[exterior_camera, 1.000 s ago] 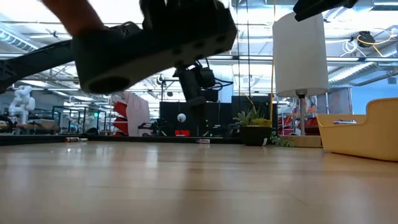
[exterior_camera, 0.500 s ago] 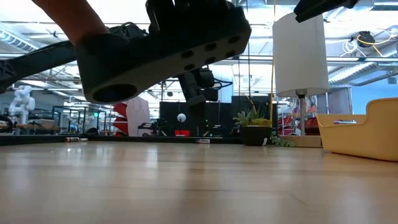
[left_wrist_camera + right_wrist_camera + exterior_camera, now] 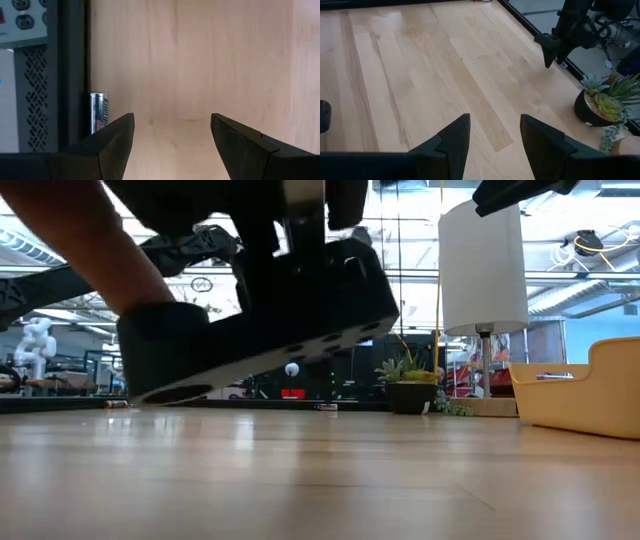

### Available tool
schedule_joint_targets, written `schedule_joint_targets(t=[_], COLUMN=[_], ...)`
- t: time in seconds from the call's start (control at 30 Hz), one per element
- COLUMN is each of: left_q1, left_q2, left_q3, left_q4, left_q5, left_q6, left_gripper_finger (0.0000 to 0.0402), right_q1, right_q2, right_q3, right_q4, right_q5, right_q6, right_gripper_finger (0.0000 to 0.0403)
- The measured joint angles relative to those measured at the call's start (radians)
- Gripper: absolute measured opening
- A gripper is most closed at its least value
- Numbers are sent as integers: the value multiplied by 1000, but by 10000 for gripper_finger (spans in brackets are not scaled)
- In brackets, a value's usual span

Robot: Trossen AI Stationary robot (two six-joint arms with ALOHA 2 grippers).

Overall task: Sort batteries
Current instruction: Put the silver battery into the orange bin

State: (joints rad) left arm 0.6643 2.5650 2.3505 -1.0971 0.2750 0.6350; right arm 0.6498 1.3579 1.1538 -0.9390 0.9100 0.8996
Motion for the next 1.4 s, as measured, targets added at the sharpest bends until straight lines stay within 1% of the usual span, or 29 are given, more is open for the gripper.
schedule_joint_targets(t=[0.23,0.33,0.53,0.7,0.83,1.13,1.2,1.33,1.4], left_q1=[-6,-9,2,5,3,-4,-3,-8,-7], left_q2=[-7,-9,29,32,22,13,13,12,12], left_q3=[0,0,0,1,2,5,5,5,5], left_q4=[24,26,33,36,-10,21,27,45,46], left_q5=[-17,-48,-99,-90,-46,-42,-51,-138,-139], left_q6=[5,7,2,-16,6,26,27,47,52], left_gripper_finger=[271,271,271,271,271,271,271,271,271], right_q1=[0,0,0,1,1,0,0,0,0], right_q2=[0,0,0,0,1,3,3,3,3], right_q3=[0,0,0,0,0,-51,-51,-51,-51], right_q4=[-16,-18,-16,-17,-17,-18,-16,-16,-16], right_q5=[0,1,1,1,1,-4,-4,-5,-5], right_q6=[5,5,25,31,27,35,35,35,35], right_gripper_finger=[167,167,167,167,167,167,167,167,167])
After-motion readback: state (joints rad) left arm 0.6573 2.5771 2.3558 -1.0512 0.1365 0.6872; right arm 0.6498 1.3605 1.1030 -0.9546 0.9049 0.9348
